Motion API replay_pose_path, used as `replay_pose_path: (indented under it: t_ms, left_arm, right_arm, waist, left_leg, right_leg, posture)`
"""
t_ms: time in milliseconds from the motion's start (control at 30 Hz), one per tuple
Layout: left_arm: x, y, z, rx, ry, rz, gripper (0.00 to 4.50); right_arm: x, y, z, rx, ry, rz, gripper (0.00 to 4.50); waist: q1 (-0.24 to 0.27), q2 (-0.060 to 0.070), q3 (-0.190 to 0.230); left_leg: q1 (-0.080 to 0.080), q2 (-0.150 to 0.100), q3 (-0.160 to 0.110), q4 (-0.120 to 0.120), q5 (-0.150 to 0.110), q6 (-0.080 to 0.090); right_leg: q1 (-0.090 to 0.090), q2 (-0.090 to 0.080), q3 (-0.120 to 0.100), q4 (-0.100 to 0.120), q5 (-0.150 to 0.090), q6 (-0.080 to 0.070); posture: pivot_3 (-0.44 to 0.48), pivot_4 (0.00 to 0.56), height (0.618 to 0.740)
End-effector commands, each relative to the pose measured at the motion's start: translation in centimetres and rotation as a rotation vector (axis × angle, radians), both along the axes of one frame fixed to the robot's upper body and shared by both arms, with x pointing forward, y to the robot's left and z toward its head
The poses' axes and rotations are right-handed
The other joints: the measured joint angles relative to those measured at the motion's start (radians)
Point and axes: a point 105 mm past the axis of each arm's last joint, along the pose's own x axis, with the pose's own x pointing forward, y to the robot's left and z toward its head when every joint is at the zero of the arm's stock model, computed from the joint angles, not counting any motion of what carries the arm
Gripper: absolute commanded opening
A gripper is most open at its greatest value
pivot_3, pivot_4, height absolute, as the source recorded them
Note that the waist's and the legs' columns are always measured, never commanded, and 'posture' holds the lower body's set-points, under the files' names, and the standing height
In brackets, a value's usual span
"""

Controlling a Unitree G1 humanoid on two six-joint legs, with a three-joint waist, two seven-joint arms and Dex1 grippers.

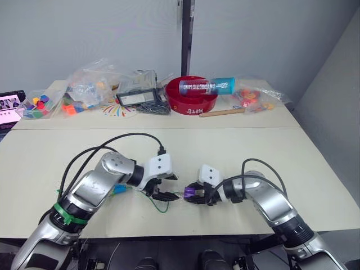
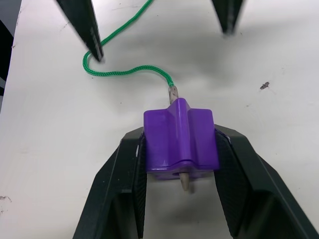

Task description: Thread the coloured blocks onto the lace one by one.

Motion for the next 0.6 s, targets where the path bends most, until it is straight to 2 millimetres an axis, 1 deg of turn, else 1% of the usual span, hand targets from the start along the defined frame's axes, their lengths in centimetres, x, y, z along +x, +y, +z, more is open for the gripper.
replay_pose_path:
  t_ms: [33, 133, 333, 467, 600]
  left_arm:
    - [0.1, 0.7, 0.2, -0.008, -0.038, 0.018, 3.33]
    - [-0.1, 1.1, -1.0, 0.001, -0.026, 0.045, 3.33]
    - [-0.4, 0.6, -2.1, -0.018, 0.001, 0.052, 3.33]
    - [0.4, -0.2, -2.6, -0.051, 0.006, 0.098, 2.16]
    - [0.3, -0.7, -2.9, -0.052, 0.011, 0.088, 0.83]
  right_arm:
    - [0.2, -1.0, -0.9, -0.033, 0.015, -0.047, 1.38]
    - [0.3, -1.2, -0.8, -0.037, 0.014, -0.050, 1.38]
    - [0.3, -1.3, -0.7, -0.040, 0.013, -0.050, 1.38]
    - [0.3, -1.3, -0.7, -0.042, 0.011, -0.049, 1.38]
    - [0.3, -1.3, -0.6, -0.042, 0.010, -0.050, 1.38]
  waist:
    - [0.001, 0.000, 0.000]
    - [0.001, 0.000, 0.000]
    - [0.004, 0.000, 0.000]
    - [0.004, 0.000, 0.000]
    - [0.004, 0.000, 0.000]
  left_leg:
    - [0.000, 0.000, 0.000, 0.000, 0.000, 0.000]
    - [0.000, 0.000, 0.000, 0.000, 0.000, 0.000]
    - [-0.001, 0.000, 0.000, 0.000, 0.000, 0.000]
    - [-0.001, 0.000, 0.000, 0.000, 0.000, 0.000]
    - [-0.001, 0.000, 0.000, 0.000, 0.000, 0.000]
  right_leg:
    - [0.000, 0.000, 0.000, 0.000, 0.000, 0.000]
    - [0.000, 0.000, 0.000, 0.000, 0.000, 0.000]
    - [0.000, 0.000, 0.000, -0.001, 0.000, 0.000]
    - [0.000, 0.000, 0.000, -0.001, 0.000, 0.000]
    - [0.000, 0.000, 0.000, 0.000, 0.000, 0.000]
  posture:
    - [0.000, 0.150, 0.731]
    - [0.000, 0.150, 0.731]
    - [0.000, 0.150, 0.731]
    - [0.000, 0.150, 0.731]
    - [0.000, 0.150, 0.731]
